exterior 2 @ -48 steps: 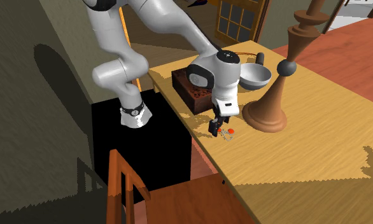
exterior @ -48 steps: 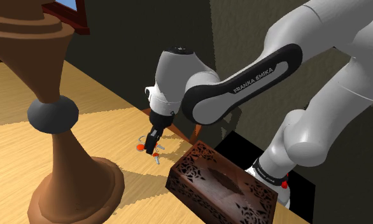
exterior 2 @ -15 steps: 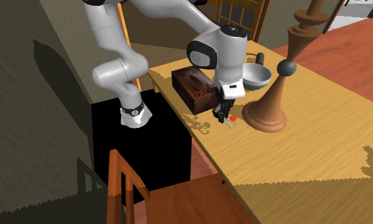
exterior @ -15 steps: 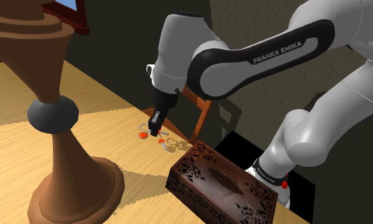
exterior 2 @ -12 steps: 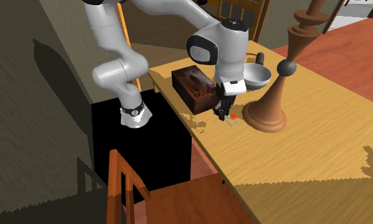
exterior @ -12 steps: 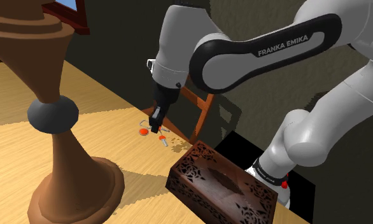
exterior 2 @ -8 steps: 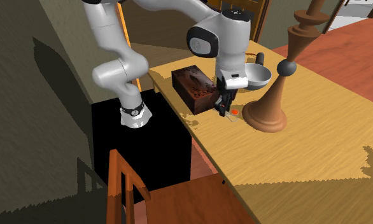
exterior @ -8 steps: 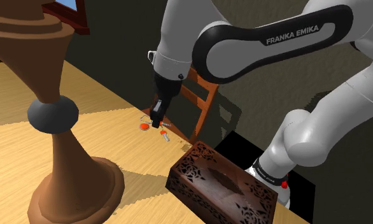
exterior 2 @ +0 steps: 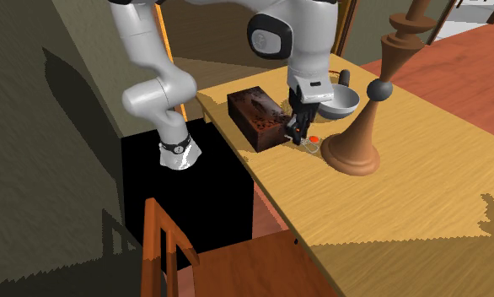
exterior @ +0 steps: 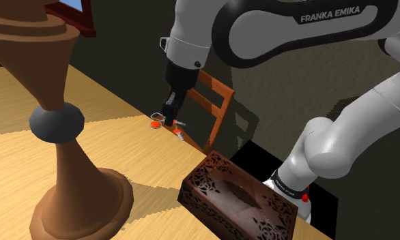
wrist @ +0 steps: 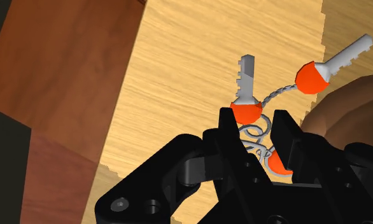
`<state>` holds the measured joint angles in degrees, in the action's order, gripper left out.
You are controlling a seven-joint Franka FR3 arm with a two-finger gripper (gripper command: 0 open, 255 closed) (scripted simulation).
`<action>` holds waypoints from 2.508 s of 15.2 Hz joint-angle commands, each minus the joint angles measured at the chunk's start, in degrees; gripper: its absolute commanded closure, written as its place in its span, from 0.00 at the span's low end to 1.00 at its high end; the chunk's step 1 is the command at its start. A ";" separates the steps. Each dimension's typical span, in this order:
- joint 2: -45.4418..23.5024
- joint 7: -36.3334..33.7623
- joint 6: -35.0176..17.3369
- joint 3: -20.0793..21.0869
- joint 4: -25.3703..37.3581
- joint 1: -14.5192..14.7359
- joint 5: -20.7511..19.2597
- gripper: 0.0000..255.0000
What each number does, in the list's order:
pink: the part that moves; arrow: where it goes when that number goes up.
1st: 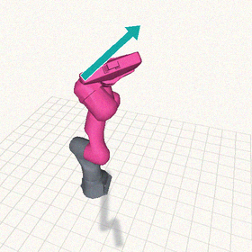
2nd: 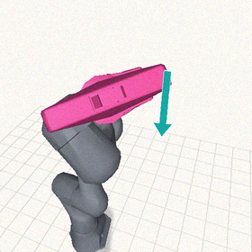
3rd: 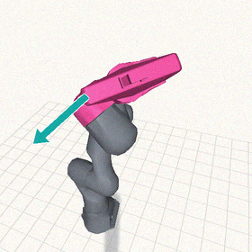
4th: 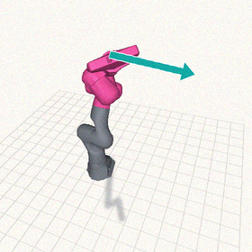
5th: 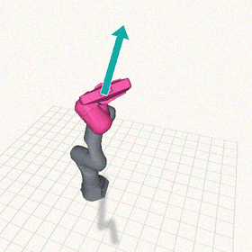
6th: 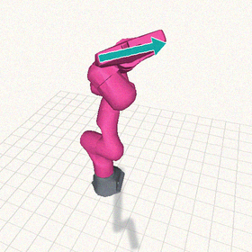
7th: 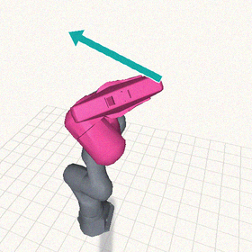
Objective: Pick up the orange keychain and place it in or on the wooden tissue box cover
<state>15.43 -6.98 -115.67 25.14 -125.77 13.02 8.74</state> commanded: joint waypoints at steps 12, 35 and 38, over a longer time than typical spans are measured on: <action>21.10 -3.22 7.29 0.72 -12.68 7.32 8.25 1.00; 38.53 -10.40 6.80 7.51 -29.66 18.31 18.96 1.00; 38.15 -10.28 5.10 8.29 -31.01 18.55 19.70 1.00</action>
<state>53.59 -17.34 -110.10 33.26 -156.27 31.47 28.22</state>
